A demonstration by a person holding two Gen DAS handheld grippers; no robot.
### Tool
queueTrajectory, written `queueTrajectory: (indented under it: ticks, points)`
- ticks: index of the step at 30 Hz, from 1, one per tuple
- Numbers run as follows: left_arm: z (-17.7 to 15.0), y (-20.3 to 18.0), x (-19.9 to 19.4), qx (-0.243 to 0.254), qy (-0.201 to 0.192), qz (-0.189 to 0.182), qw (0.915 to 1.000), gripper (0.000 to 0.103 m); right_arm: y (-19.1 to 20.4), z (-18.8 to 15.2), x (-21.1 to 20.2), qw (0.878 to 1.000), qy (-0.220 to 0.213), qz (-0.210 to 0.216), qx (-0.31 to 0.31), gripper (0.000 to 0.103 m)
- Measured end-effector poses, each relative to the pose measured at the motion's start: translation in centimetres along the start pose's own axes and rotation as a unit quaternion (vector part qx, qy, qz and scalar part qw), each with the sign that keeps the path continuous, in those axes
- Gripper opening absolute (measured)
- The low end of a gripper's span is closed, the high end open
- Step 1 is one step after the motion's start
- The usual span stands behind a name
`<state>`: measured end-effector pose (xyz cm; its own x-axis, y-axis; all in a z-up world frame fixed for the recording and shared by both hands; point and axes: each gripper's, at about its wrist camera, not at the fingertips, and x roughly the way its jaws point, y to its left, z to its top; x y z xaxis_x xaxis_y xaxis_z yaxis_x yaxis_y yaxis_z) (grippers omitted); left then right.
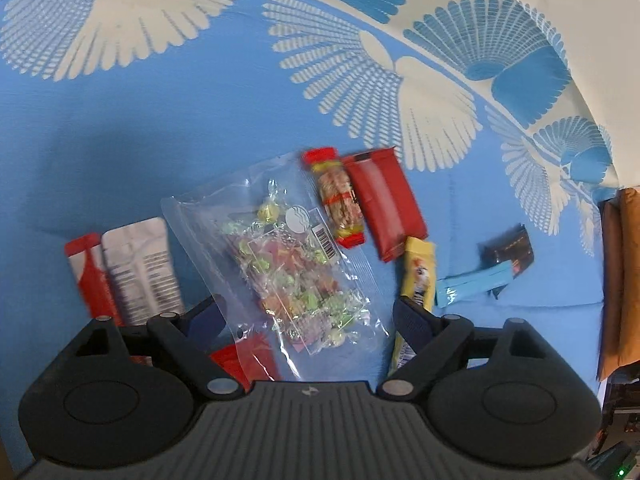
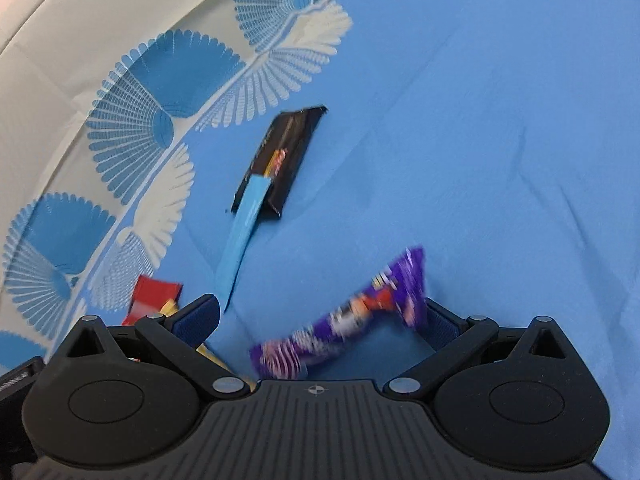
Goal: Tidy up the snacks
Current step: 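Grasp the clear candy bag with left tool while right tool grasps purple chocolate bar, then carry the candy bag and purple bar with both tools over the box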
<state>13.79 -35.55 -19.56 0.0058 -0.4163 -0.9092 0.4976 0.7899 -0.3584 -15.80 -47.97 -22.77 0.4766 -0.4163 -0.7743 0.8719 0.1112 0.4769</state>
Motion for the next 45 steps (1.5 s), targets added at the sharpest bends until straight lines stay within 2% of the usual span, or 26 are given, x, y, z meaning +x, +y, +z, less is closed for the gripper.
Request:
queueTrajectory:
  ticks: [1, 2, 3, 4, 5, 7, 8, 10, 13, 18, 26, 35, 45]
  points:
    - [0.0, -0.3, 0.0, 0.001, -0.003, -0.002, 1.0, 0.085, 0.1, 0.1, 0.2, 1.0, -0.001, -0.004, -0.003, 0.103]
    - [0.0, -0.5, 0.0, 0.0, -0.005, -0.007, 1.0, 0.069, 0.2, 0.1, 0.3, 1.0, -0.004, -0.006, -0.003, 0.103]
    - [0.0, -0.5, 0.1, -0.004, -0.003, -0.012, 0.9999, 0.034, 0.1, 0.1, 0.2, 1.0, -0.008, -0.007, -0.002, 0.098]
    - [-0.1, -0.5, 0.3, -0.008, 0.005, -0.019, 0.9998, 0.013, 0.1, 0.0, 0.1, 1.0, -0.013, -0.014, -0.003, 0.093]
    - [-0.2, -0.4, 0.4, -0.013, 0.013, -0.03, 0.9994, 0.003, 0.1, -0.1, -0.1, 0.999, -0.021, -0.028, -0.006, 0.077]
    - [-0.5, -0.6, 0.0, -0.014, 0.004, -0.04, 0.9991, 0.002, 0.0, -0.2, -0.4, 0.998, -0.035, -0.056, -0.023, 0.029]
    - [-0.7, -0.9, -0.4, -0.003, -0.004, -0.039, 0.9992, 0.001, -0.2, -0.1, -0.5, 0.997, -0.037, -0.067, -0.028, 0.027]
    - [-0.9, -1.4, -1.6, 0.011, -0.014, -0.048, 0.9987, 0.0, -1.3, 0.2, -0.8, 0.998, -0.032, -0.053, -0.017, 0.019]
    - [-1.4, -2.1, -4.0, 0.04, -0.035, -0.057, 0.997, 0.0, -2.2, 0.3, -2.1, 0.999, -0.023, -0.048, -0.005, 0.017]
    - [-2.5, -2.9, -8.7, 0.091, -0.054, -0.059, 0.9926, 0.0, -1.6, -0.6, -6.7, 0.997, -0.049, -0.035, -0.047, 0.016]
    - [-5.8, -1.5, -15.7, 0.116, -0.061, -0.046, 0.9903, 0.0, 0.1, -3.3, -13.6, 0.994, -0.051, -0.004, -0.094, 0.016]
    - [-10.1, 3.9, -25.5, 0.101, -0.085, -0.026, 0.9908, 0.0, 2.2, -8.1, -20.1, 0.992, -0.021, 0.013, -0.123, 0.016]
    - [-14.1, 12.7, -36.9, 0.063, -0.147, -0.017, 0.987, 0.0, 9.3, -12.5, -27.0, 0.979, -0.016, 0.072, -0.19, 0.016]
